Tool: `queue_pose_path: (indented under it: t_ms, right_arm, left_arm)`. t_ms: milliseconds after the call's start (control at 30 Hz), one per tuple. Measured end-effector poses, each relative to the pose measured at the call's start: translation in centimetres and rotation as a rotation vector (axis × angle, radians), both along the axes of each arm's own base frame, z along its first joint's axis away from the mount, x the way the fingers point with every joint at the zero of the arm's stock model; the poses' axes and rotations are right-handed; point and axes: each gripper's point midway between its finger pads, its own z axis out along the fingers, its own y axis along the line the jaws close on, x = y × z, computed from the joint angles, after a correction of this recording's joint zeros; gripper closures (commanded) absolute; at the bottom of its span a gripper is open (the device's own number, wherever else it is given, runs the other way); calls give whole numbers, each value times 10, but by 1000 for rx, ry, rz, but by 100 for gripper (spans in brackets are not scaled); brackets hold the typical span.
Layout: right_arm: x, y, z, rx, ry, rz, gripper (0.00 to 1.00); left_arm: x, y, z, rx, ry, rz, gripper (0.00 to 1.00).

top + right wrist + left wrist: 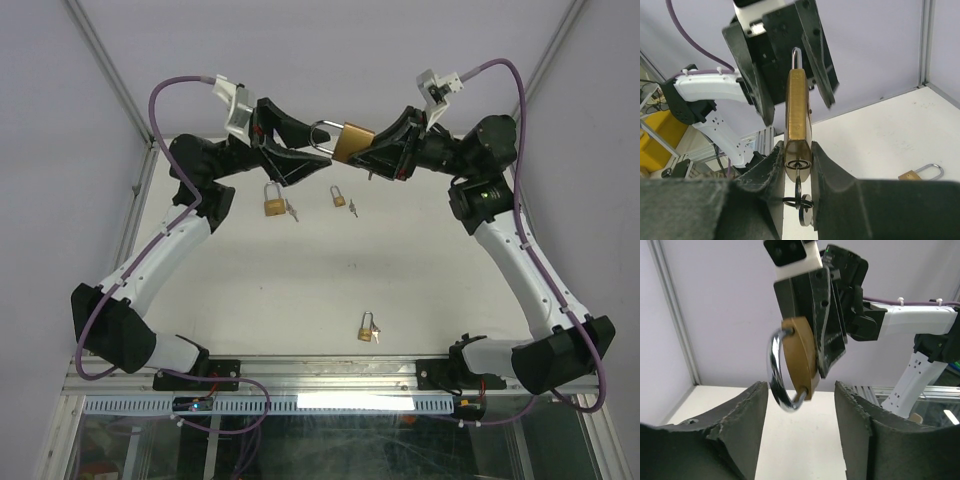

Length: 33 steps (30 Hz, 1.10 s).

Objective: Unlock with the key
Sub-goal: Unlock the lock.

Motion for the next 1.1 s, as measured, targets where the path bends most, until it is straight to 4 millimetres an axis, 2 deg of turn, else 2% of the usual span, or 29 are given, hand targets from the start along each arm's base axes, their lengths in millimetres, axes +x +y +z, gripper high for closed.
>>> queue_pose_path:
  t_ms: [33, 100, 133, 200, 233, 467, 500, 533, 667, 767, 800, 833, 867, 1100]
  right_arm:
    - [0, 0, -2, -7, 3, 0, 100]
    - [0, 0, -8, -30, -5, -1, 100]
    - [1, 0, -12, -42, -4, -2, 100]
    - [1, 0, -18, -60, -1, 2, 100]
    - [-1, 0, -19, -68, -6, 13, 100]
    - [-3, -1, -21, -88, -49, 15, 100]
    - [-3, -1, -22, -90, -49, 15, 100]
    - [-2, -1, -23, -93, -46, 15, 100]
    - [-4, -2, -26, -101, -24, 23, 100]
    - [-5, -2, -28, -107, -10, 27, 100]
    - [-5, -2, -28, -108, -8, 26, 100]
    - [-6, -2, -27, -108, -8, 27, 100]
    - [-6, -2, -27, -107, -10, 26, 100]
    - [-5, -4, -26, -112, -52, 28, 100]
  left_arm:
    - [0, 1, 4, -5, -9, 3, 49]
    - [0, 5, 13, -15, -29, 12, 57]
    - [0, 7, 16, -19, -34, 15, 68]
    - [-1, 10, 20, -23, -36, 22, 96]
    - [0, 11, 20, -22, -32, 27, 100]
    - [5, 11, 15, -5, 13, 32, 100]
    - [5, 11, 14, 0, 14, 32, 89]
    - [5, 10, 13, 4, 16, 32, 84]
    - [4, 9, 7, 31, 21, 18, 84]
    - [4, 7, 2, 55, 30, 1, 78]
    - [4, 6, 0, 62, 27, -3, 79]
    - [3, 6, -2, 72, 27, -10, 87]
    - [2, 5, -4, 81, 29, -18, 100]
    - [-1, 3, -7, 105, 42, -37, 100]
